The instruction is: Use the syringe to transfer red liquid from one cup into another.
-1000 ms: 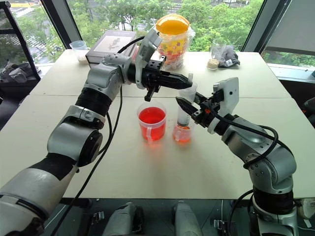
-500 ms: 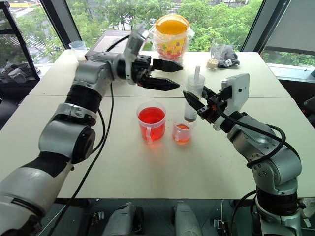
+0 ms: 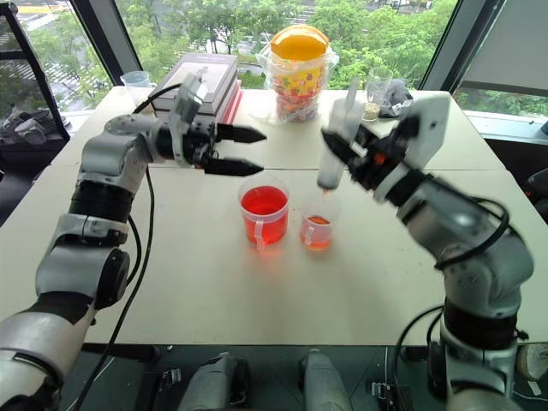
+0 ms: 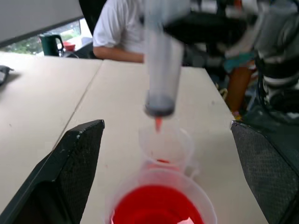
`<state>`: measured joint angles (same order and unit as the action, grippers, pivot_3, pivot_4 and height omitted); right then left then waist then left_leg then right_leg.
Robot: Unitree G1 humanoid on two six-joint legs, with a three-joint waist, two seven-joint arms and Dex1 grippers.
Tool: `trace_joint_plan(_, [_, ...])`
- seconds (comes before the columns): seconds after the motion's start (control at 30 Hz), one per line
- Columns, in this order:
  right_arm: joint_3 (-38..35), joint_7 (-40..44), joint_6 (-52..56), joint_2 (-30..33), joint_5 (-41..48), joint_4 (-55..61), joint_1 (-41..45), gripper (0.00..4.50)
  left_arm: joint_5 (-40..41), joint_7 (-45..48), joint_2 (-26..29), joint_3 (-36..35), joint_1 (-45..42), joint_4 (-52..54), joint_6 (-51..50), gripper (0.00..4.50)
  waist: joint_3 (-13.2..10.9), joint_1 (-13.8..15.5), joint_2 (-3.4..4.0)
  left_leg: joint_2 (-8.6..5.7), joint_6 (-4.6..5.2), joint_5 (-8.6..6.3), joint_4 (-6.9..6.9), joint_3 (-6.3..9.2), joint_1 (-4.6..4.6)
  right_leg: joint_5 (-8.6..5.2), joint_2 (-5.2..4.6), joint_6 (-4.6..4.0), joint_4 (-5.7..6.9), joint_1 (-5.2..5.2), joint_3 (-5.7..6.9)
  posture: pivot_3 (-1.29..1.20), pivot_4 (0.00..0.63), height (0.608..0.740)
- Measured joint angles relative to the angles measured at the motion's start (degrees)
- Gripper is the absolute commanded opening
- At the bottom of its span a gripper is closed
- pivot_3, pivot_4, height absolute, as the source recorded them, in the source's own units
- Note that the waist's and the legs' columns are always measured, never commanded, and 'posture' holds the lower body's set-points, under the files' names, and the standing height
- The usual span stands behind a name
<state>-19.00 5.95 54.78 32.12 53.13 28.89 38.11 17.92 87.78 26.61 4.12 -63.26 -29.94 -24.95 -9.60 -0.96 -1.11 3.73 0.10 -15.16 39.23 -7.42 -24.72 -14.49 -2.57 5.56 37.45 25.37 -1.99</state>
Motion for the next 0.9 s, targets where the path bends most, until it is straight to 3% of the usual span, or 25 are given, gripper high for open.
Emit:
trace_joint_plan(0.17, [-5.53,-9.61,16.22,8.85,11.05,-10.92,14.19,1.40,-0.48,1.43,3.34,1.72,0.77,3.04,0.89,4.44,0.00,0.36,0.00,0.03,0.00,0.00,-0.08,-0.02,0.00,-0.02,-0.05,-0.03,-0.04,0.00,0.04,0.00,0.150,0.740])
trace_joint_plan(0.33, [-8.14,-16.98,34.26,14.26,13.06,-25.00,23.40,1.40,-0.54,2.31,4.46,2.34,1.80,3.54,1.74,4.44,0.00,0.10,0.00,0.02,0.10,-0.06,-0.08,-0.12,-0.01,-0.03,-0.10,-0.07,-0.18,0.02,-0.06,0.00,0.150,0.740])
trace_joint_plan(0.47, [0.48,-18.81,37.30,19.32,16.42,-30.44,21.19,1.40,-0.53,2.74,4.61,3.21,1.81,3.63,1.81,4.44,0.00,-0.09,0.00,0.03,0.10,-0.06,-0.12,-0.11,-0.01,-0.02,-0.07,-0.05,-0.18,0.04,-0.08,0.00,0.150,0.740])
trace_joint_plan(0.6, [16.01,-17.40,37.35,28.32,24.58,-37.94,14.26,1.40,-0.48,2.76,4.63,3.58,1.82,3.79,1.85,4.44,0.00,0.03,0.00,0.02,0.14,-0.09,-0.10,-0.12,-0.06,-0.02,-0.08,-0.05,-0.25,0.04,-0.12,0.00,0.150,0.740])
trace_joint_plan(0.7, [21.67,-16.13,37.36,28.29,25.66,-41.90,13.18,1.40,-0.46,2.49,4.26,3.63,1.84,3.92,1.89,4.44,0.00,-0.21,0.01,0.00,0.17,-0.10,-0.06,-0.13,-0.06,-0.01,-0.06,-0.02,-0.24,0.10,-0.31,0.00,0.150,0.740])
trace_joint_plan(0.9, [24.87,-12.27,37.36,23.72,17.60,-48.47,13.48,1.40,0.31,1.46,4.99,3.64,3.66,8.89,0.15,4.44,0.00,-0.19,0.01,0.02,0.17,-0.10,-0.06,-0.12,-0.06,0.00,0.01,-0.01,-0.18,0.15,-0.31,0.00,0.150,0.740])
